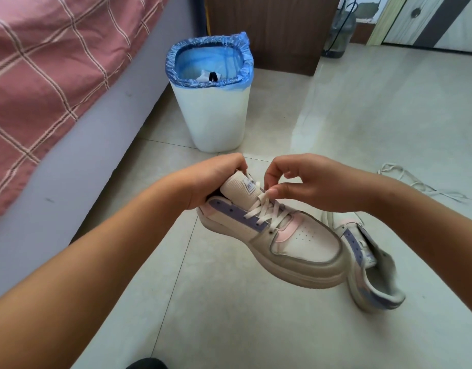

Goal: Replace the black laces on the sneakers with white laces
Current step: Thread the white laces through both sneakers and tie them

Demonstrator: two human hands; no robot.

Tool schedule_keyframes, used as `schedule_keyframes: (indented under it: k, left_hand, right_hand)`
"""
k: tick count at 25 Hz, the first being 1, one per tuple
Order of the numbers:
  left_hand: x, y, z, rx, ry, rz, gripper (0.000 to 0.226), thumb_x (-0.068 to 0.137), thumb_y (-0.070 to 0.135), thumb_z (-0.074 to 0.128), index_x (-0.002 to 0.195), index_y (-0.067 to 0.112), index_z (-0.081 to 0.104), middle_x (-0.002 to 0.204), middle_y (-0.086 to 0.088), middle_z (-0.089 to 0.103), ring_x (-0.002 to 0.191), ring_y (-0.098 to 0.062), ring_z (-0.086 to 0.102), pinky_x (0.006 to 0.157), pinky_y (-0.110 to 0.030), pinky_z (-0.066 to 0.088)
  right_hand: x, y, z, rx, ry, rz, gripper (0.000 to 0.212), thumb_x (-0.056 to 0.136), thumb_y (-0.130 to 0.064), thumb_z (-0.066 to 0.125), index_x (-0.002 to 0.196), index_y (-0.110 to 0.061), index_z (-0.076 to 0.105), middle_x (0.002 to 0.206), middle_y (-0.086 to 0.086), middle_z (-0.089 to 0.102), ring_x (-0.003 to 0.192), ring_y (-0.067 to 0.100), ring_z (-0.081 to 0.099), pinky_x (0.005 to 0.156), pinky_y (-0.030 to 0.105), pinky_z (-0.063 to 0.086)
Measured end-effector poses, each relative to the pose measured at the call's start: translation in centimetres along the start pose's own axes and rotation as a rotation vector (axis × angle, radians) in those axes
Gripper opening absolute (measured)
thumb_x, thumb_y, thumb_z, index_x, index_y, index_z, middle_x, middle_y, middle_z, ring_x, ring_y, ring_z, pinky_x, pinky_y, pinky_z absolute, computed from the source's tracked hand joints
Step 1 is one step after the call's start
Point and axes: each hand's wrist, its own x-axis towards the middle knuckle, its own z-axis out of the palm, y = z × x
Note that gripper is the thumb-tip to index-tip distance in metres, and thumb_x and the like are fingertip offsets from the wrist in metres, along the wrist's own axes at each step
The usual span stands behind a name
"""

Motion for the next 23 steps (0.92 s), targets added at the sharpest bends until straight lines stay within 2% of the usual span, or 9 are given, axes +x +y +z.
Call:
schedule_keyframes:
  k: [3,5,10,13,15,17,18,20,23]
  left_hand:
    - [0.4,-0.1,-0.3,0.090,0.014,-0.010,0.030,0.090,0.039,0.039,0.080,0.017,0.057,0.074,-0.006,0.062,0.070,-0.024,0.056,0.068,-0.029,0.041]
    - [0.3,-0.1,-0.5,0.099,-0.015,0.008,0.033,0.090,0.043,0.040,0.084,0.017,0.059,0.077,-0.007,0.064,0.073,-0.024,0.057,0.071,-0.031,0.043]
    - [0.1,-0.6,-0.9,-0.013,-0.137,0.060,0.027,0.094,0.033,0.045,0.083,0.016,0.064,0.073,-0.003,0.069,0.060,-0.013,0.065,0.054,-0.019,0.050]
    - [0.8,-2.2,-0.3,-0.191,-0.132,0.116,0.014,0.091,0.012,0.053,0.091,0.008,0.066,0.087,-0.010,0.070,0.072,-0.016,0.067,0.064,-0.023,0.054]
    - [1.8,-3.5,0.6,-0.372,-0.081,0.154,0.019,0.085,0.008,0.062,0.103,0.003,0.064,0.099,-0.013,0.069,0.085,-0.018,0.066,0.073,-0.026,0.054]
    - [2.8,-4.5,1.7,-0.605,-0.040,0.133,0.035,0.080,0.010,0.065,0.114,0.002,0.061,0.109,-0.016,0.067,0.093,-0.021,0.064,0.077,-0.029,0.052]
    - [3.2,-4.8,2.4,-0.718,-0.013,0.088,0.028,0.084,0.009,0.063,0.111,0.004,0.061,0.103,-0.015,0.070,0.089,-0.020,0.066,0.076,-0.029,0.053]
    - [3.5,-5.4,3.9,-0.904,0.040,-0.027,0.009,0.092,0.006,0.053,0.095,0.007,0.062,0.075,-0.009,0.072,0.071,-0.016,0.067,0.067,-0.028,0.055]
    - [4.0,-8.0,6.6,-1.040,0.094,-0.144,0.016,0.096,0.009,0.045,0.092,0.006,0.061,0.064,-0.008,0.068,0.062,-0.018,0.064,0.051,-0.026,0.054]
  right_hand:
    - [-0.2,-0.6,-0.6,-0.085,-0.076,0.074,0.017,0.089,-0.025,0.061,0.075,-0.026,0.053,0.072,-0.007,0.058,0.068,0.008,0.049,0.072,0.028,0.045]
    - [-0.2,-1.0,-0.8,-0.131,-0.084,0.087,0.017,0.089,-0.026,0.062,0.075,-0.024,0.053,0.071,-0.006,0.054,0.065,0.010,0.045,0.065,0.024,0.041]
    - [0.7,0.1,-0.4,-0.216,0.264,-0.021,0.011,0.084,-0.019,0.069,0.088,-0.014,0.059,0.082,-0.003,0.056,0.080,0.016,0.051,0.076,0.030,0.042]
    - [0.4,1.2,-0.6,-0.363,0.444,0.004,0.031,0.084,-0.021,0.068,0.113,-0.012,0.059,0.109,0.005,0.056,0.103,0.026,0.050,0.091,0.041,0.041]
    - [-0.3,1.3,-0.2,-0.332,0.475,0.019,0.031,0.086,-0.023,0.065,0.114,-0.012,0.060,0.108,0.006,0.058,0.102,0.025,0.052,0.089,0.034,0.040]
    - [-1.0,1.8,1.6,-0.302,0.435,-0.001,0.033,0.086,-0.031,0.065,0.114,-0.013,0.061,0.106,0.004,0.059,0.101,0.025,0.054,0.088,0.032,0.041]
    - [-1.2,2.1,2.7,-0.298,0.372,0.021,0.040,0.086,-0.037,0.064,0.119,-0.015,0.058,0.112,0.004,0.057,0.106,0.024,0.052,0.091,0.035,0.041]
    - [-1.2,3.5,5.4,-0.269,0.229,0.170,0.055,0.086,-0.041,0.063,0.133,-0.017,0.046,0.127,0.002,0.048,0.118,0.021,0.044,0.101,0.033,0.036]
    - [-0.5,4.8,9.5,0.193,0.148,0.425,0.057,0.086,-0.037,0.064,0.135,-0.020,0.040,0.125,0.002,0.047,0.114,0.018,0.049,0.096,0.030,0.042]
